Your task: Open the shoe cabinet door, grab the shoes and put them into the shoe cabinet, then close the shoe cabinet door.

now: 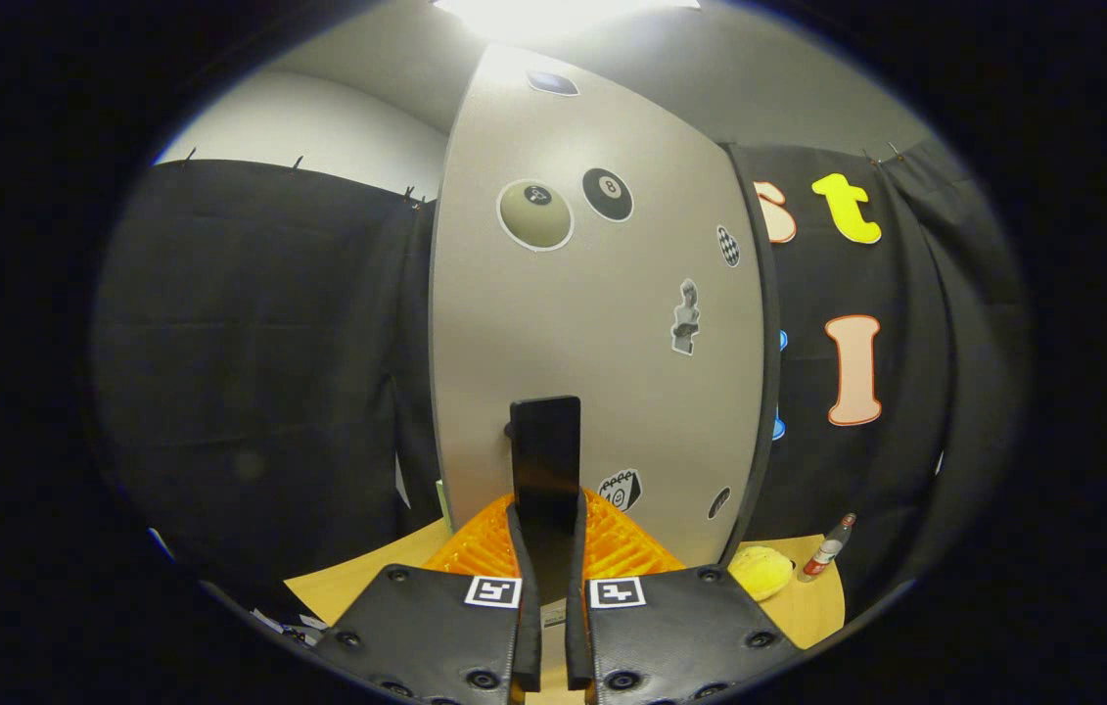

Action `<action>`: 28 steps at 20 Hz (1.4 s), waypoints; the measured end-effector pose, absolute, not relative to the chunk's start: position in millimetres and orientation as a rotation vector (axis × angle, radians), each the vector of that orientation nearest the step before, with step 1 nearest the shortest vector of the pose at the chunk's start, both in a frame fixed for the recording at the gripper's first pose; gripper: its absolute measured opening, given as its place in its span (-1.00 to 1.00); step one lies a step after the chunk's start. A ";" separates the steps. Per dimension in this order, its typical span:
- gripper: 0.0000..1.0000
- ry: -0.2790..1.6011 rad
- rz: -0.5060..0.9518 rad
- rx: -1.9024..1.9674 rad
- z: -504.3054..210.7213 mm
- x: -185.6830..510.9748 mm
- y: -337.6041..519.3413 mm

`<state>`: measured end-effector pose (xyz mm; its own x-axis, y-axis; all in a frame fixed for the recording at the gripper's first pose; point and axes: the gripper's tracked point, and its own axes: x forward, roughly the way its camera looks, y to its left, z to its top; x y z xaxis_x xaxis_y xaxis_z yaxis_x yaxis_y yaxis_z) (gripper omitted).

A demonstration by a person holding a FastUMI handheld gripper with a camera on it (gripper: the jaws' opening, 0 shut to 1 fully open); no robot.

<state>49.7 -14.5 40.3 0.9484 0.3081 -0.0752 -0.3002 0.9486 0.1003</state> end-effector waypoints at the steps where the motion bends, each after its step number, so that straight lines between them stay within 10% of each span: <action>1: -0.77 0.092 0.324 0.094 40.7 47.1 -22.4; 28: -0.62 0.168 0.157 0.222 8.7 -6.5 -201.1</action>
<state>-6.5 -201.1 8.7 0.9739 0.1726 -0.1476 -0.1358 0.9634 0.2310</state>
